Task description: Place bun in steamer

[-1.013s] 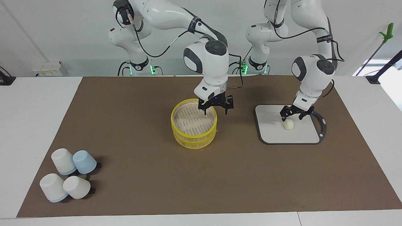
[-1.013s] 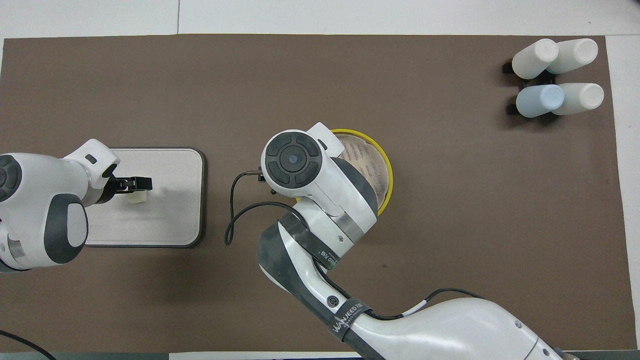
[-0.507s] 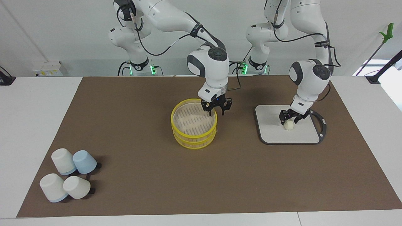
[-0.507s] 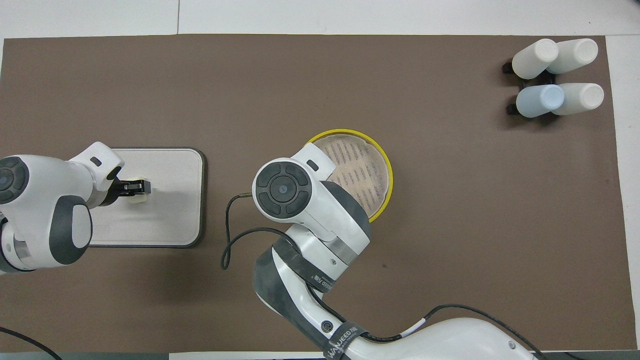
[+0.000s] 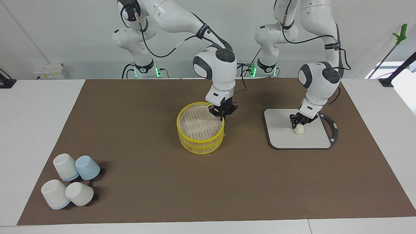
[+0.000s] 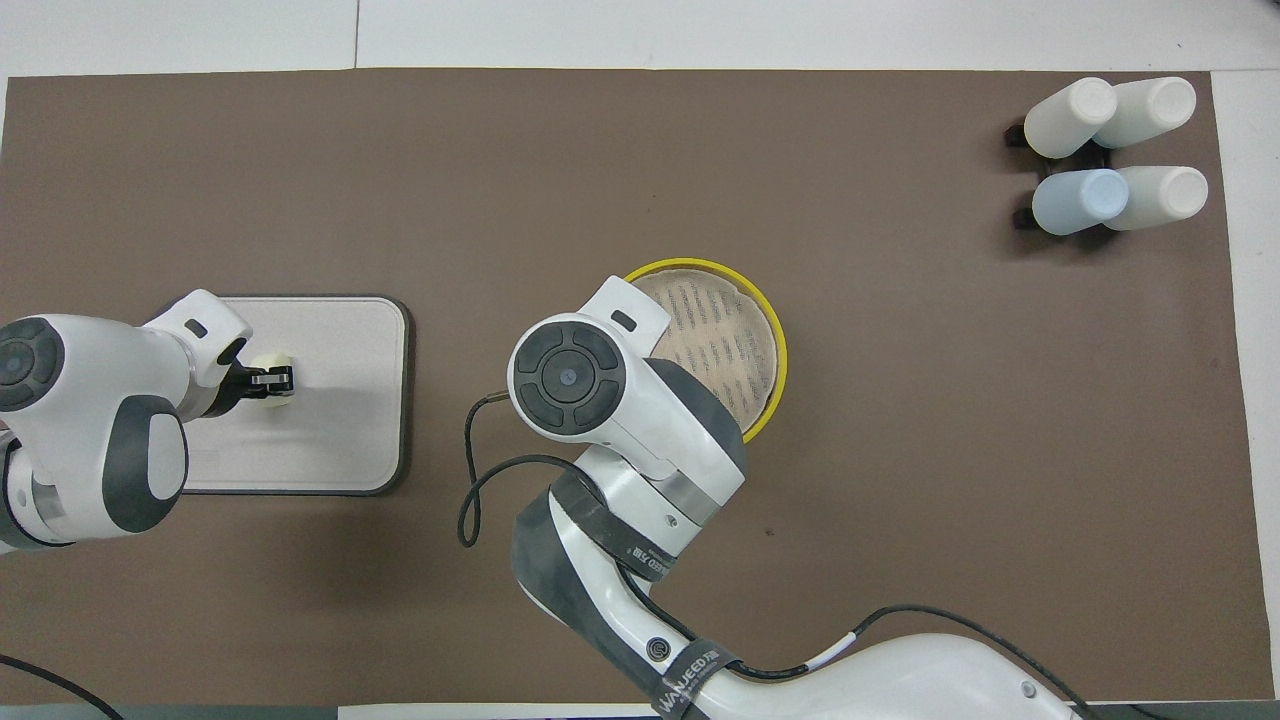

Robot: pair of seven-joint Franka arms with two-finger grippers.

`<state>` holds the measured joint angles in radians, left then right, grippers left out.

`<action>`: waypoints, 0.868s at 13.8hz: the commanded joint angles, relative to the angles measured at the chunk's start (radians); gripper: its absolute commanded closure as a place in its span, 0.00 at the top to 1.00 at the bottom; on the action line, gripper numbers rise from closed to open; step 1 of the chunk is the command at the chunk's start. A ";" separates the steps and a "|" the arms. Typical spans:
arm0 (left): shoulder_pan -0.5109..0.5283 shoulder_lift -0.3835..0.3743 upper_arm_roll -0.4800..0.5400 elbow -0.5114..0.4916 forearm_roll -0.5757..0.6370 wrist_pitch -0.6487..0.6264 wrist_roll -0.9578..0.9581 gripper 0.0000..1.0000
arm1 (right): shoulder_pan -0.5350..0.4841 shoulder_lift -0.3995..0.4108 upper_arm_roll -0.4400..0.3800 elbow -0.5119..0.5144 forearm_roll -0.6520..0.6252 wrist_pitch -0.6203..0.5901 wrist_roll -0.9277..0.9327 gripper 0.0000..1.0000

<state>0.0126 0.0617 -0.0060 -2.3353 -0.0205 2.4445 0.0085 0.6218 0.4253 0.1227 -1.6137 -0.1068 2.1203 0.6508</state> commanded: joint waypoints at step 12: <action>-0.471 0.105 -0.009 0.620 -0.059 -0.449 -0.713 0.30 | -0.549 -0.290 0.003 0.036 0.070 -0.554 -0.691 0.00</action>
<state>-0.3442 0.0976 -0.0365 -1.7835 -0.0691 1.9925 -0.5746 0.1894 0.2150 0.1101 -1.4708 -0.0694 1.5597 0.0998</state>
